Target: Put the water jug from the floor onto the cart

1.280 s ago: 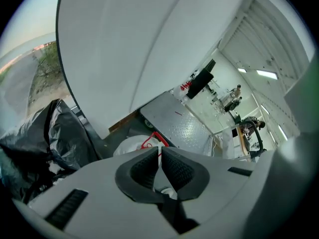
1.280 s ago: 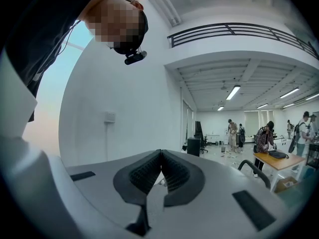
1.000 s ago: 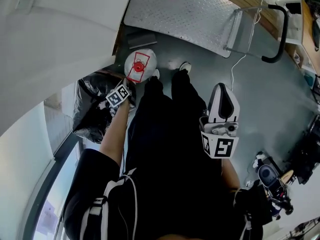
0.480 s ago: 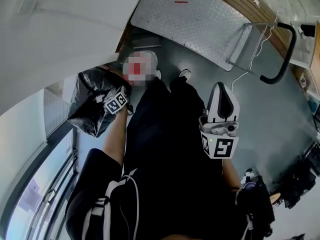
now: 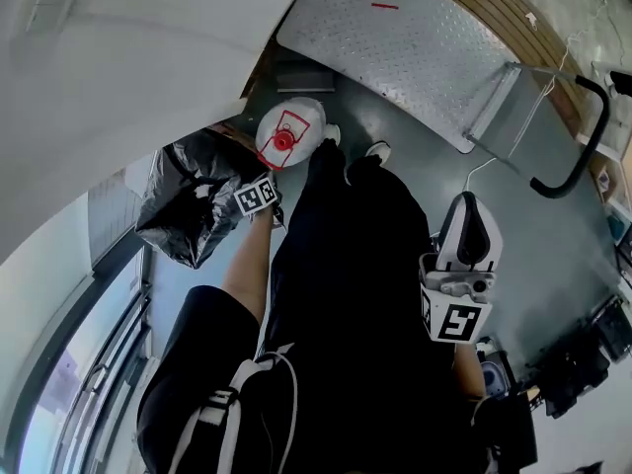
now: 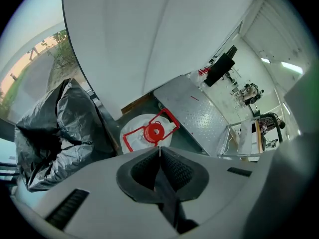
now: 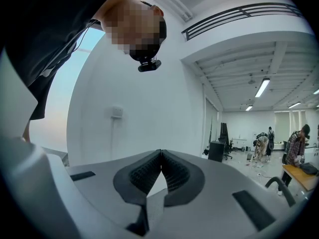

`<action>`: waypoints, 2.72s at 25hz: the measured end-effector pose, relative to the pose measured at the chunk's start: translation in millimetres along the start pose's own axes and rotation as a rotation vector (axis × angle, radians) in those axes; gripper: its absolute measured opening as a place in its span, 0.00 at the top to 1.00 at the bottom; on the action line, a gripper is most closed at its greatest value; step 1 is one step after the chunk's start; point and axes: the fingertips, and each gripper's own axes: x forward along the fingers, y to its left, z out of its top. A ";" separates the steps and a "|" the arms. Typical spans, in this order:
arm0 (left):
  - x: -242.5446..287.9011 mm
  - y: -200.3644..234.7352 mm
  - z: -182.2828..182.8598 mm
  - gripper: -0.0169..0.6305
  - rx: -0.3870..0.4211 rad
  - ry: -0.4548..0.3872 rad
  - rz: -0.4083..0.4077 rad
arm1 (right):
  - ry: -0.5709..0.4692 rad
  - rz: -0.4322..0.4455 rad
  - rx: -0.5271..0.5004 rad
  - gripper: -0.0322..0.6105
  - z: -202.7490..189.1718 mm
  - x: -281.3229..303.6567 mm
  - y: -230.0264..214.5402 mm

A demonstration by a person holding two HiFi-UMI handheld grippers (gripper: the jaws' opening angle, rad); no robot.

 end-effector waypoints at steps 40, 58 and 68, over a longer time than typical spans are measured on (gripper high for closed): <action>227.3 -62.2 90.3 0.73 -0.284 0.039 -0.107 | 0.197 -0.204 0.054 0.93 -139.0 27.1 -9.8; 176.2 -59.7 95.0 0.95 -0.244 -0.002 -0.227 | 0.202 -0.219 0.126 0.93 -128.9 16.8 -8.4; 217.1 -68.8 97.4 0.67 -0.417 0.083 -0.271 | 0.256 -0.248 0.168 0.93 -144.3 13.0 -7.9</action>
